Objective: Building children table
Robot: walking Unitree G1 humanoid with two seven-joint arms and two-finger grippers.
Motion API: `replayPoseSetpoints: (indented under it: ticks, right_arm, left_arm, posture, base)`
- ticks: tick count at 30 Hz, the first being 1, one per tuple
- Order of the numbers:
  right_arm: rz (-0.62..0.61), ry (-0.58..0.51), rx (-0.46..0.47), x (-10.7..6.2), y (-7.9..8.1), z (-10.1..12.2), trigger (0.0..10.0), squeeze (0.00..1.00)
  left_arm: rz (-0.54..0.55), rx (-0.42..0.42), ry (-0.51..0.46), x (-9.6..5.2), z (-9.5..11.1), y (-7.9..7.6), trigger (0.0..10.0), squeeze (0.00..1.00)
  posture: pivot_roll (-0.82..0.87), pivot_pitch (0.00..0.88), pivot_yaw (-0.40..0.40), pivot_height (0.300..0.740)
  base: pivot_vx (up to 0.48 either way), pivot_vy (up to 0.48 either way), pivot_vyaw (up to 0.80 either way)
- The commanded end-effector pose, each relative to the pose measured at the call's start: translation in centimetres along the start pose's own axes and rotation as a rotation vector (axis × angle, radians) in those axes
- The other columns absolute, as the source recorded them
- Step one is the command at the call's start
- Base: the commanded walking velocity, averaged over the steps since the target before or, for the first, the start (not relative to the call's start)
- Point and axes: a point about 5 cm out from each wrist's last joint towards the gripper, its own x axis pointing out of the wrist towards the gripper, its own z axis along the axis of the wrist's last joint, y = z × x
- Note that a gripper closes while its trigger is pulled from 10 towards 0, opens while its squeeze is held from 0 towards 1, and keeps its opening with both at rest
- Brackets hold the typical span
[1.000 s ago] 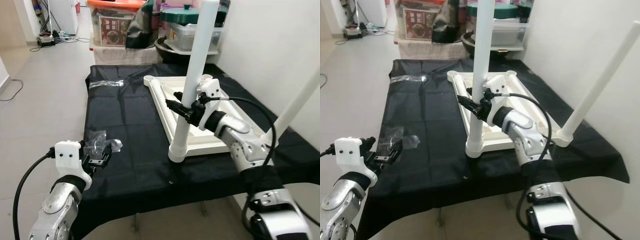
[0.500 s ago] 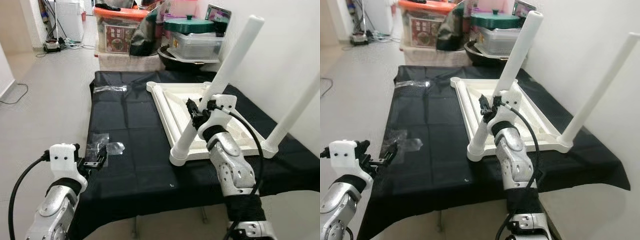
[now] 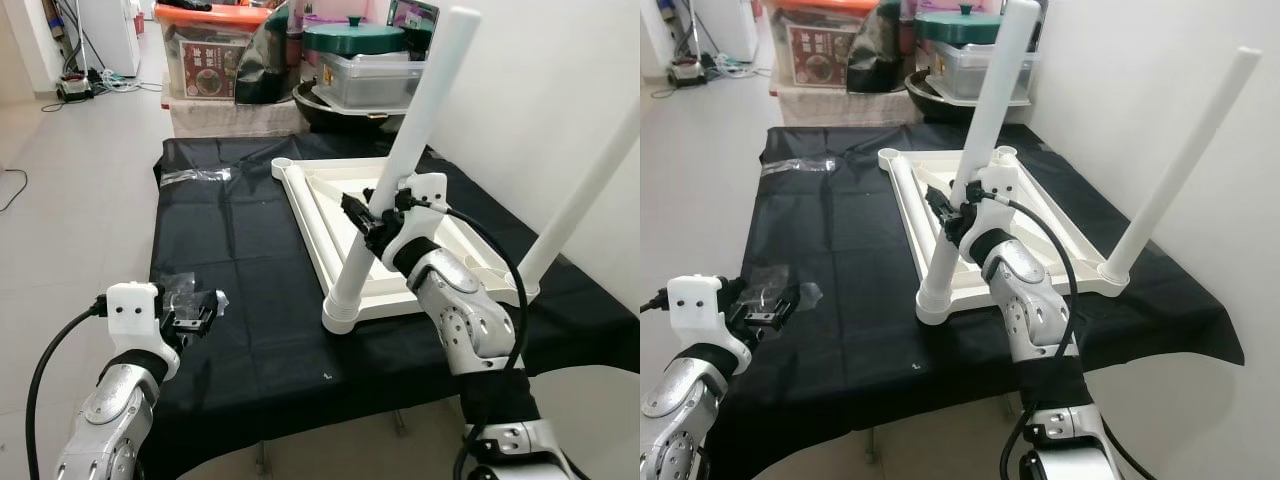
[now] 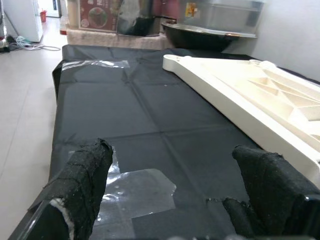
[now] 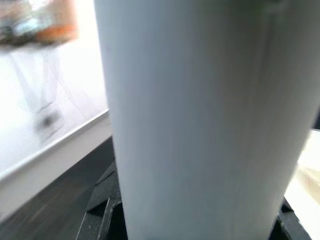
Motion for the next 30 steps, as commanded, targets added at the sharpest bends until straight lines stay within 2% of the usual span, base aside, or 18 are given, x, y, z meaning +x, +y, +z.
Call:
replayPoseSetpoints:
  ticks: [1,3,4,6,8,11,20,23,24,25,26,27,29,30]
  right_arm:
    - [0.102,0.273,0.097,-0.5,0.8,-6.1,0.0,0.00]
    - [0.242,0.270,0.011,-0.1,0.2,-4.9,0.0,0.00]
    - [0.242,0.270,0.011,-0.1,0.2,-4.9,0.0,0.00]
    - [0.351,0.239,-0.010,0.0,0.4,-4.3,0.0,0.00]
    - [0.351,0.239,-0.010,0.0,0.4,-4.3,0.0,0.00]
    - [0.539,0.196,-0.032,-0.3,0.8,-3.8,0.0,0.00]
    - [0.640,0.193,-0.028,-0.3,0.5,-4.1,0.0,0.00]
    - [0.598,0.176,0.027,-0.1,0.6,-4.6,0.0,0.00]
    - [0.545,0.153,0.061,0.2,0.7,-4.9,0.0,0.00]
    - [0.545,0.153,0.061,0.2,0.7,-4.9,0.0,0.00]
    - [0.473,0.122,0.114,0.4,0.8,-5.4,0.0,0.00]
    - [0.473,0.122,0.114,0.4,0.8,-5.4,0.0,0.00]
    - [0.192,0.107,0.184,0.9,0.6,-7.1,0.0,0.00]
    - [-0.069,0.171,0.219,0.6,0.4,-9.2,0.0,0.00]
  left_arm:
    - [0.004,0.012,0.024,0.2,-0.4,0.0,10.0,0.00]
    - [0.006,0.006,0.021,0.2,-0.4,-0.1,10.0,0.00]
    - [0.006,0.006,0.021,0.2,-0.4,-0.1,10.0,0.00]
    - [0.011,-0.003,0.019,0.2,-0.4,-0.1,10.0,0.00]
    - [0.011,-0.003,0.019,0.2,-0.4,-0.1,10.0,0.00]
    - [0.009,-0.019,0.020,0.0,-0.4,-0.1,10.0,0.00]
    - [0.007,-0.034,0.021,-0.3,-0.3,-0.2,10.0,0.00]
    - [0.007,-0.043,0.023,-0.4,-0.4,-0.1,10.0,0.00]
    - [0.008,-0.045,0.023,-0.5,-0.3,-0.1,10.0,0.00]
    - [0.008,-0.045,0.023,-0.5,-0.3,-0.1,10.0,0.00]
    - [0.011,-0.046,0.023,-0.5,-0.3,-0.1,10.0,0.00]
    - [0.011,-0.046,0.023,-0.5,-0.3,-0.1,10.0,0.00]
    - [0.016,-0.048,0.024,-0.7,-0.3,0.0,10.0,0.00]
    - [0.014,-0.038,0.029,-0.7,-0.3,0.0,10.0,0.00]
  posture:
    - [0.07,0.000,-0.081,0.740]
    - [0.08,0.000,-0.090,0.740]
    - [0.08,0.000,-0.090,0.740]
    - [0.09,0.000,-0.098,0.740]
    - [0.09,0.000,-0.098,0.740]
    - [0.10,0.000,-0.103,0.740]
    - [0.10,0.000,-0.103,0.740]
    - [0.10,0.000,-0.102,0.740]
    - [0.11,0.000,-0.104,0.740]
    - [0.11,0.000,-0.104,0.740]
    - [0.11,0.000,-0.105,0.740]
    - [0.11,0.000,-0.105,0.740]
    - [0.11,0.000,-0.097,0.740]
    - [0.11,0.000,-0.095,0.740]
  base:
    - [0.000,0.000,0.00]
    - [0.000,0.000,0.00]
    - [0.000,0.000,0.00]
    - [0.000,0.000,0.00]
    - [0.000,0.000,0.00]
    - [0.000,0.000,0.00]
    - [0.000,0.000,0.00]
    - [0.000,0.000,0.00]
    - [0.000,0.000,0.00]
    - [0.000,0.000,0.00]
    - [0.000,0.000,0.00]
    - [0.000,0.000,0.00]
    - [0.000,0.000,0.00]
    - [0.000,0.000,0.00]
